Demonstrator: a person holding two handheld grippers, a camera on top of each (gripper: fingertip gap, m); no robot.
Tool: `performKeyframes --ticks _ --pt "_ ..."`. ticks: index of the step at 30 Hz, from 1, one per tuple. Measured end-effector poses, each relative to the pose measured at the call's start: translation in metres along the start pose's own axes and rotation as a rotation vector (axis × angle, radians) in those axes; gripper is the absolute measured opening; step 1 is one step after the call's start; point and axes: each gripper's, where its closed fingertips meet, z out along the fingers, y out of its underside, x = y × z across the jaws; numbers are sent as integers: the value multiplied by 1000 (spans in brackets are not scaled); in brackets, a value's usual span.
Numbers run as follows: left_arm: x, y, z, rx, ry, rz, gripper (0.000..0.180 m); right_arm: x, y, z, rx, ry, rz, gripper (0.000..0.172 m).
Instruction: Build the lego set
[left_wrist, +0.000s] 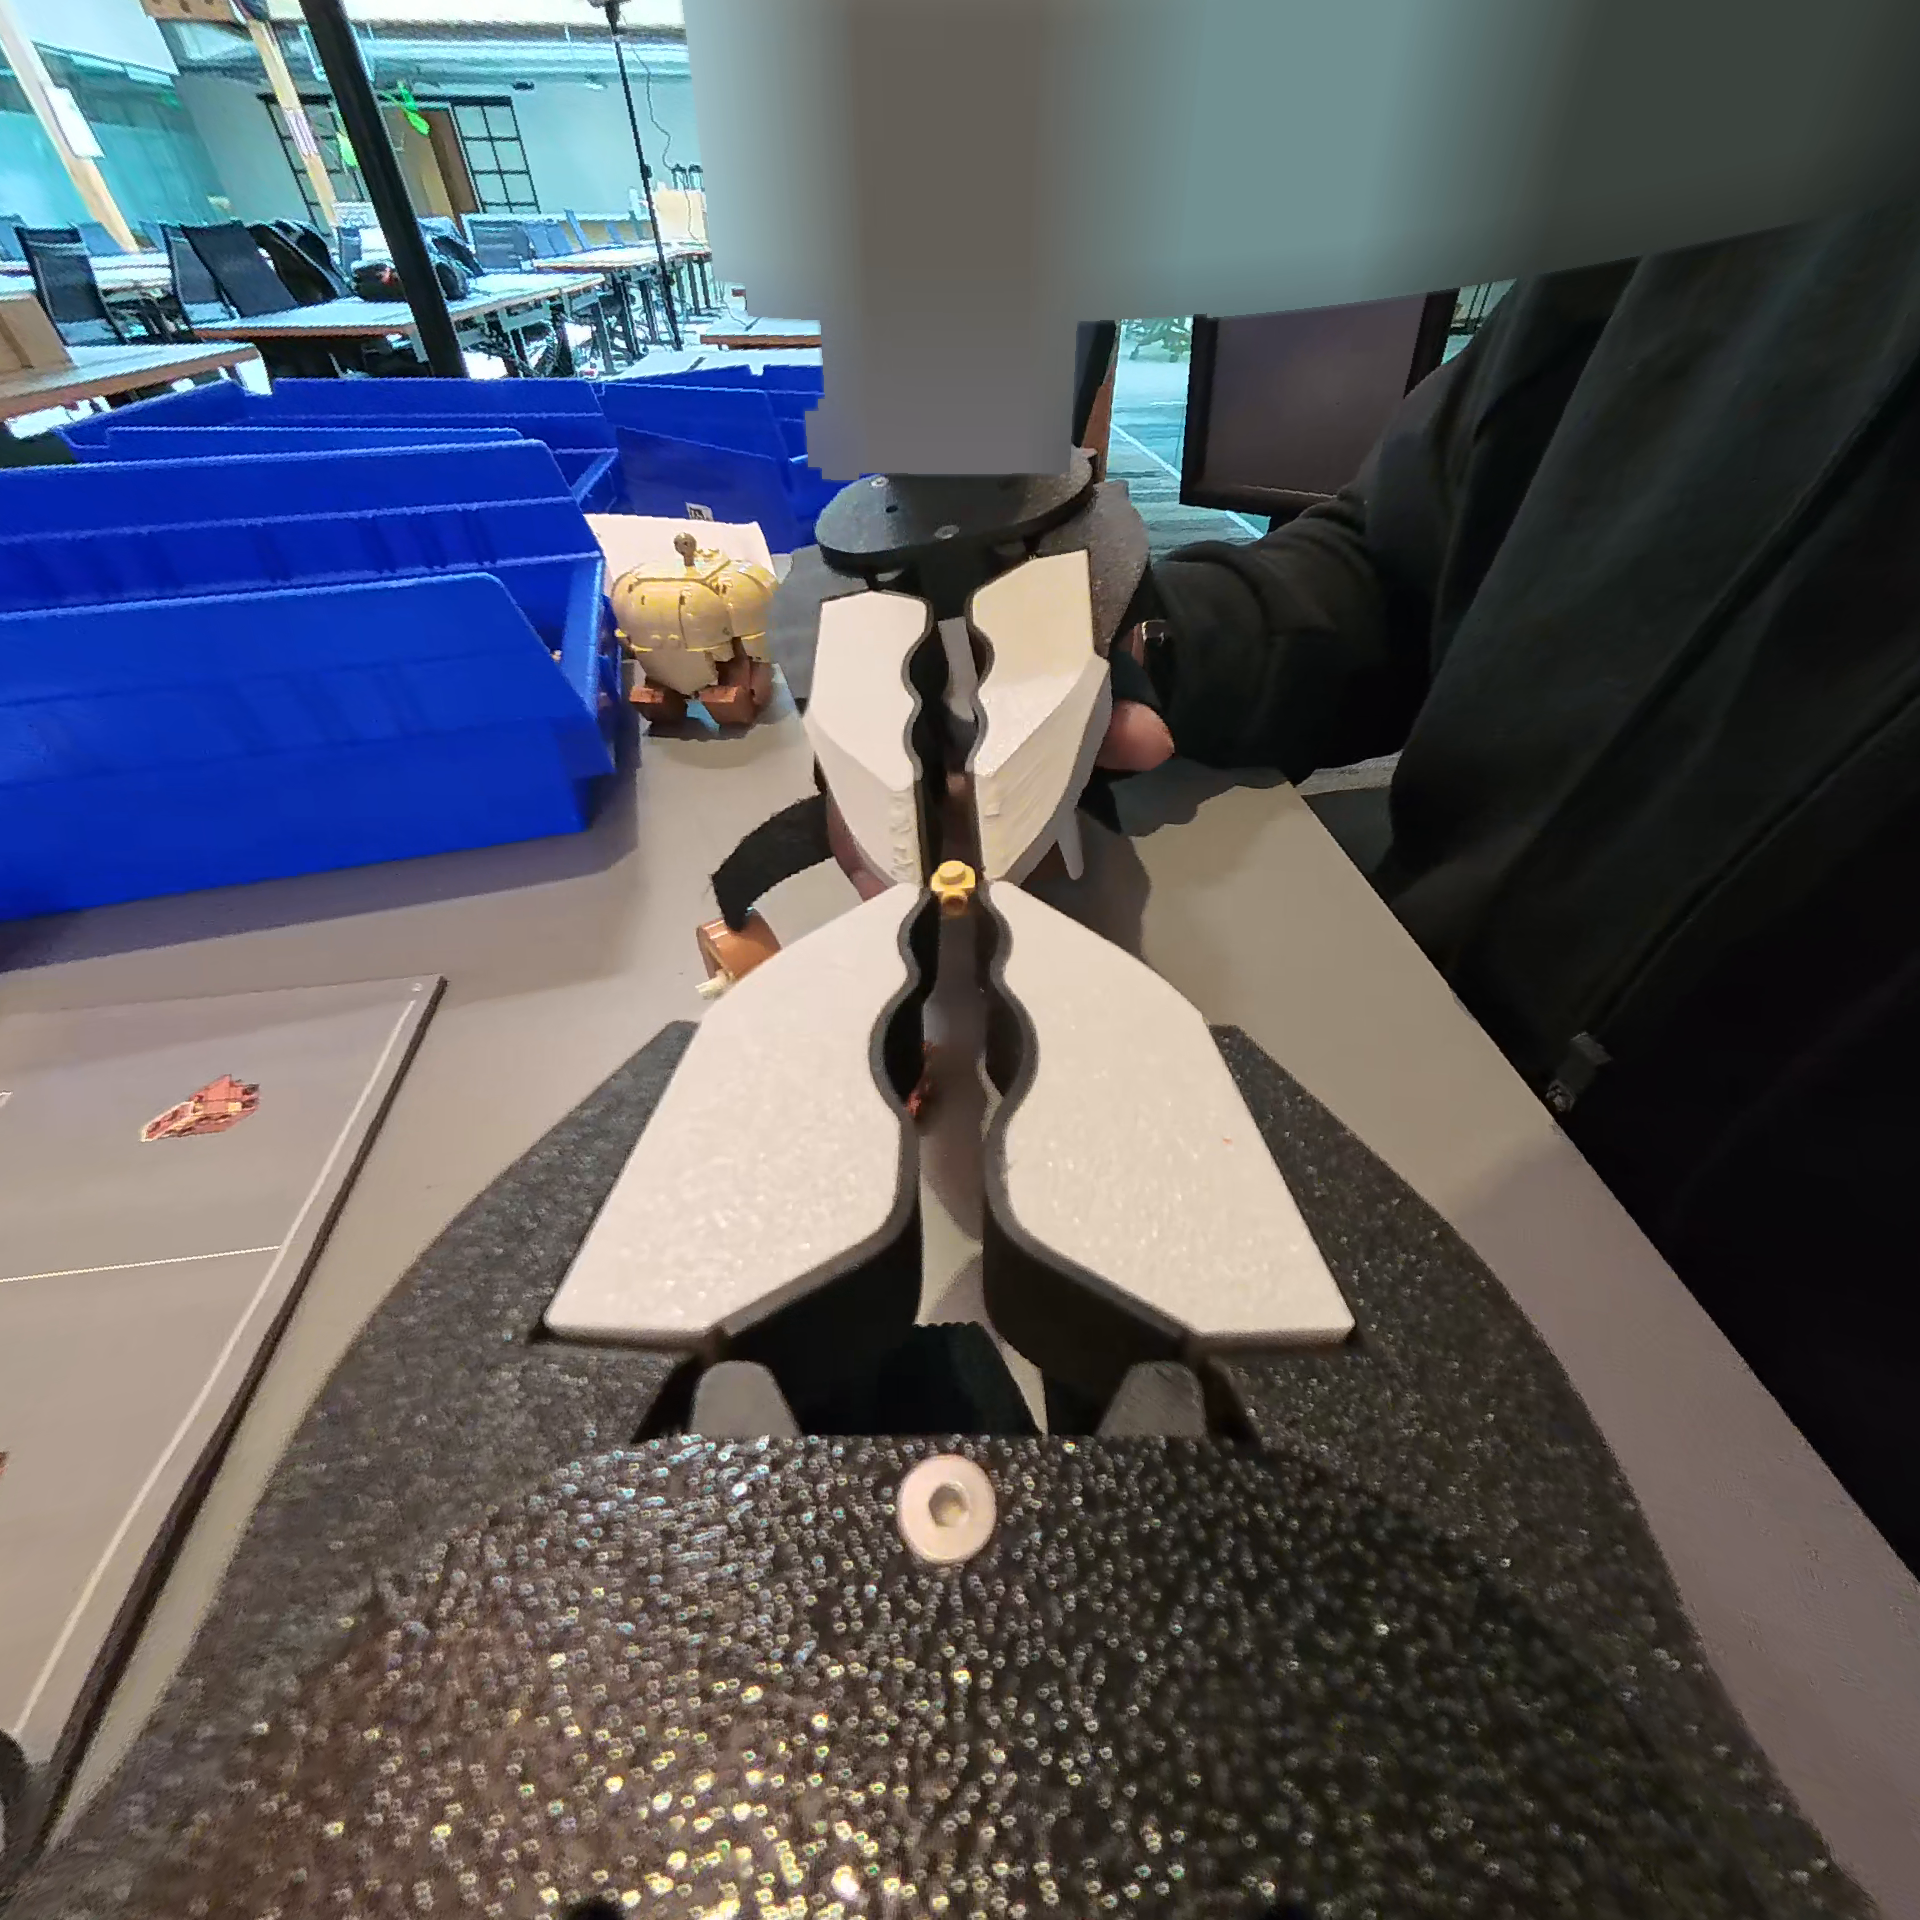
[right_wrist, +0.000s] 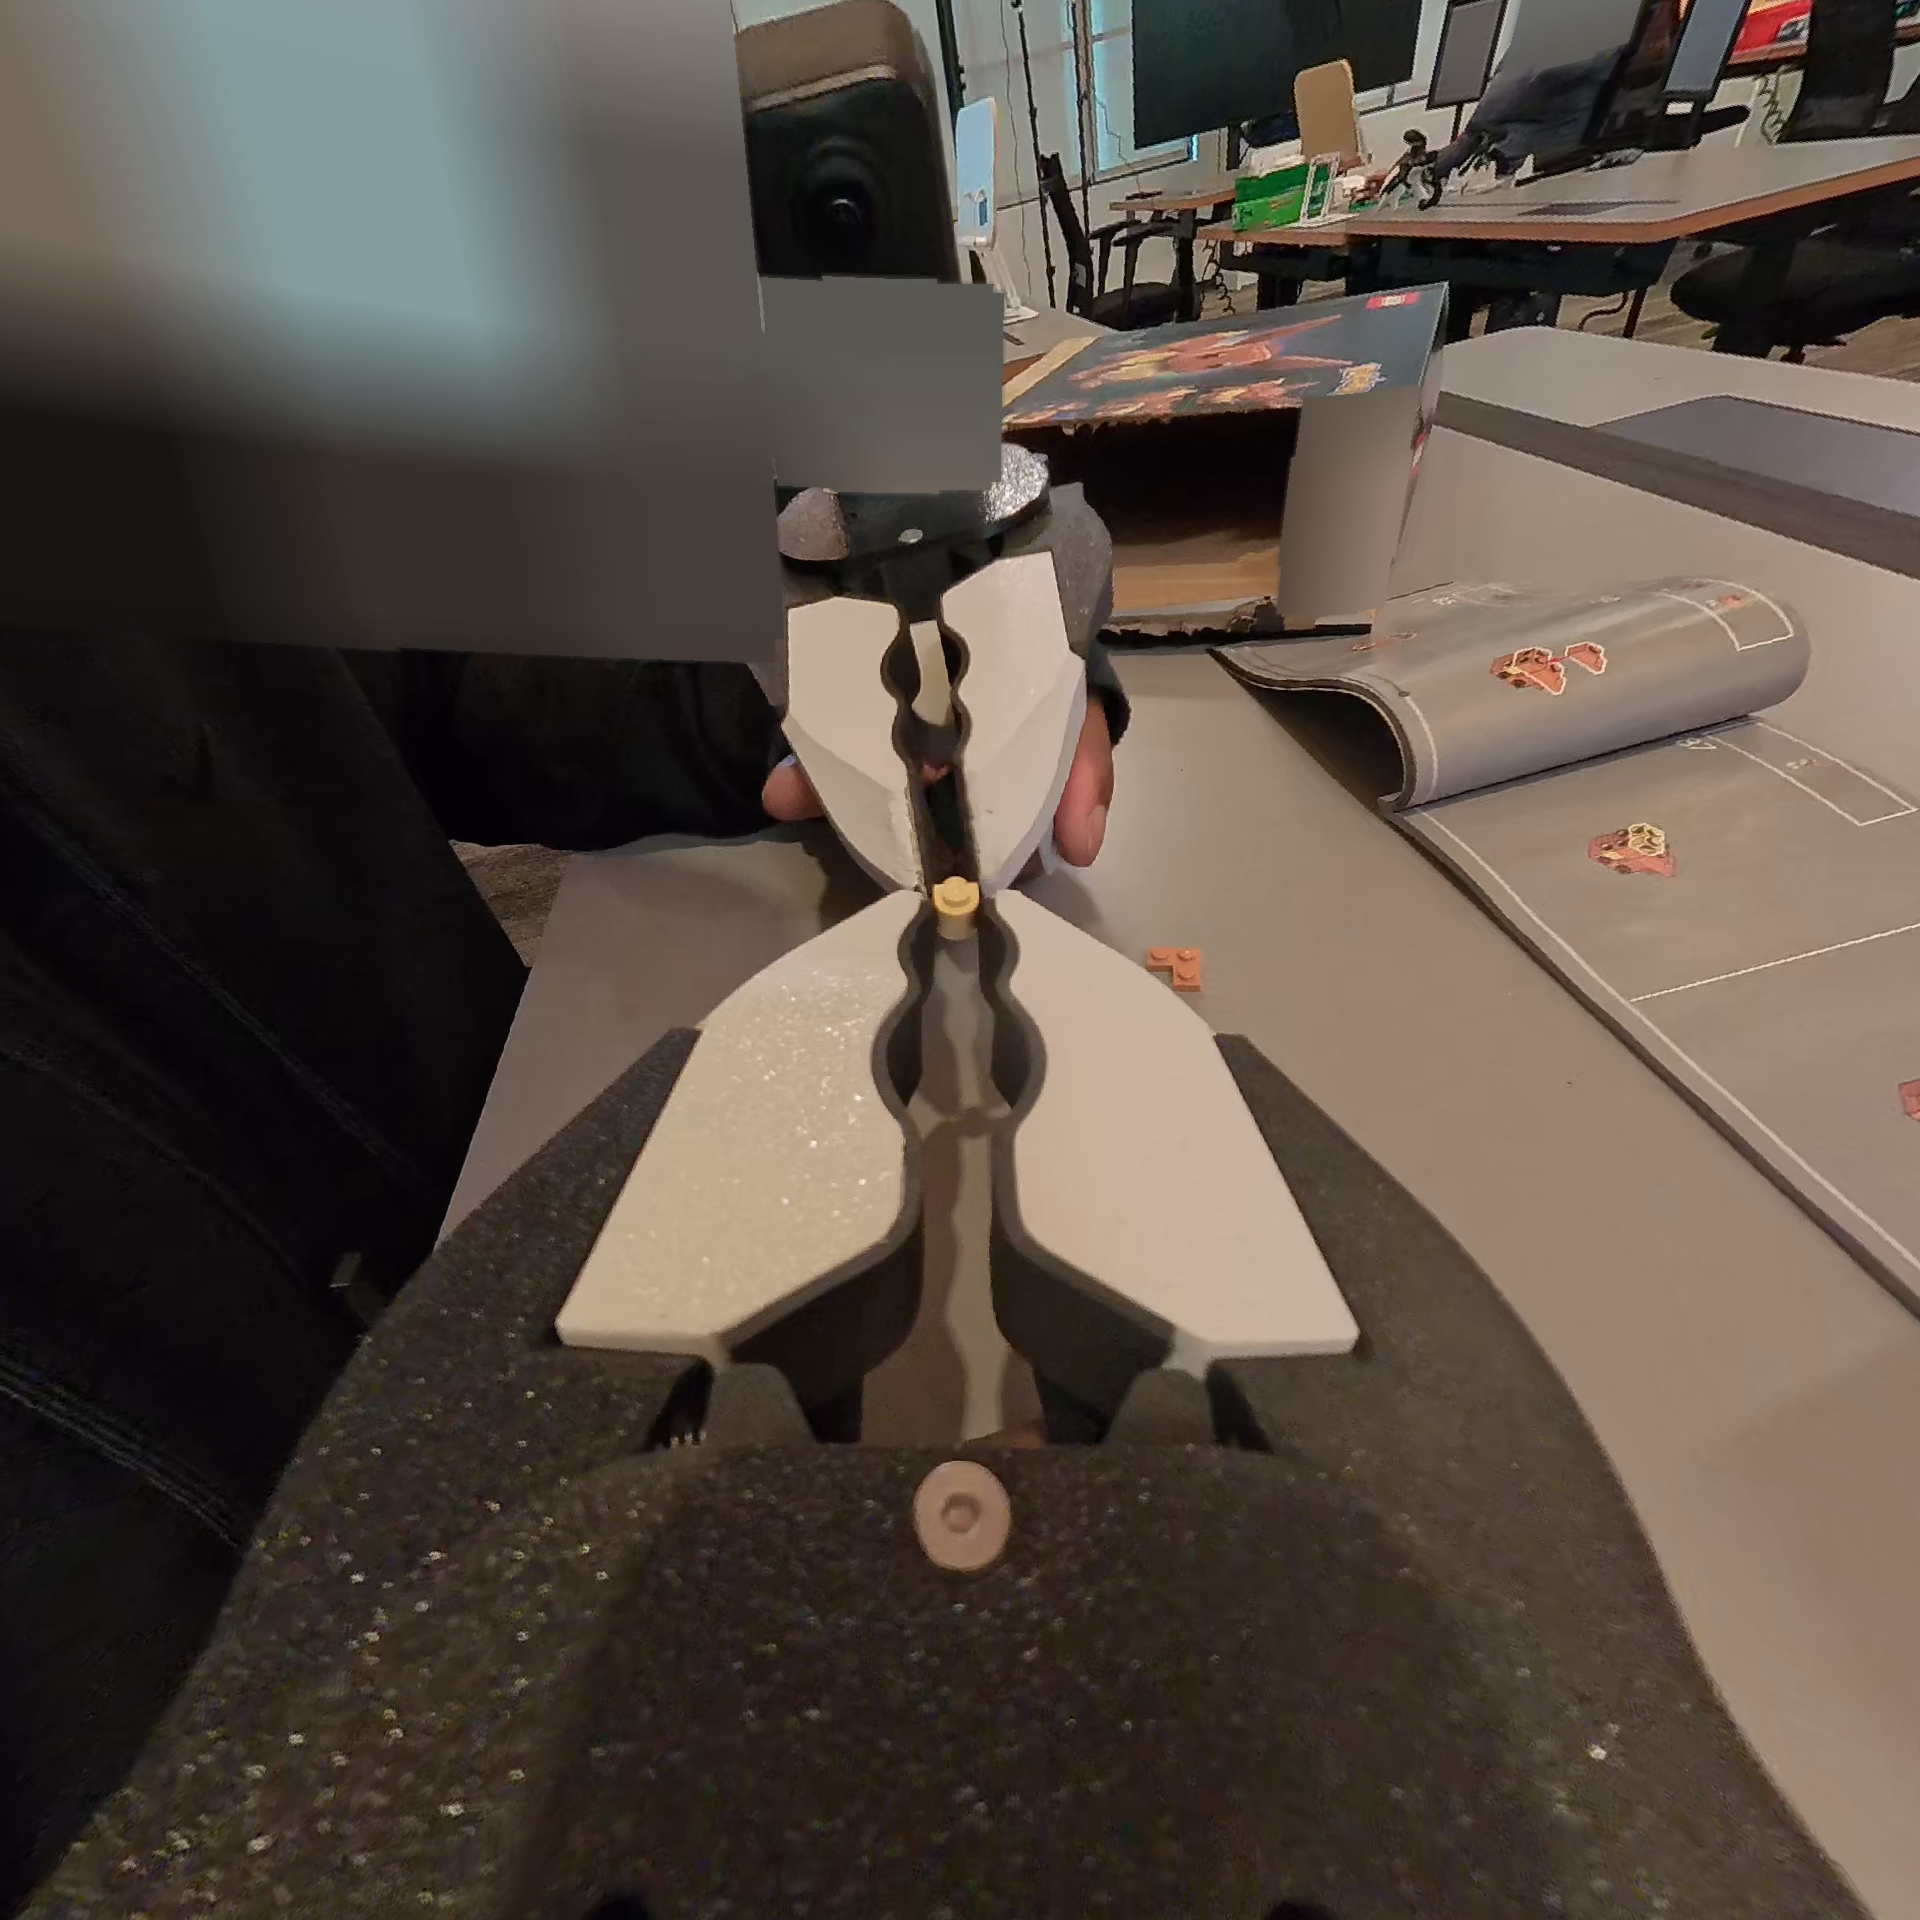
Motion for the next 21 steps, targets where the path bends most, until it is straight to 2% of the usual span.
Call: performKeyframes --ticks 21 --pt "2 -1 -3 29 47 -38 3 -3 -1 1 0 -4 -9 8"
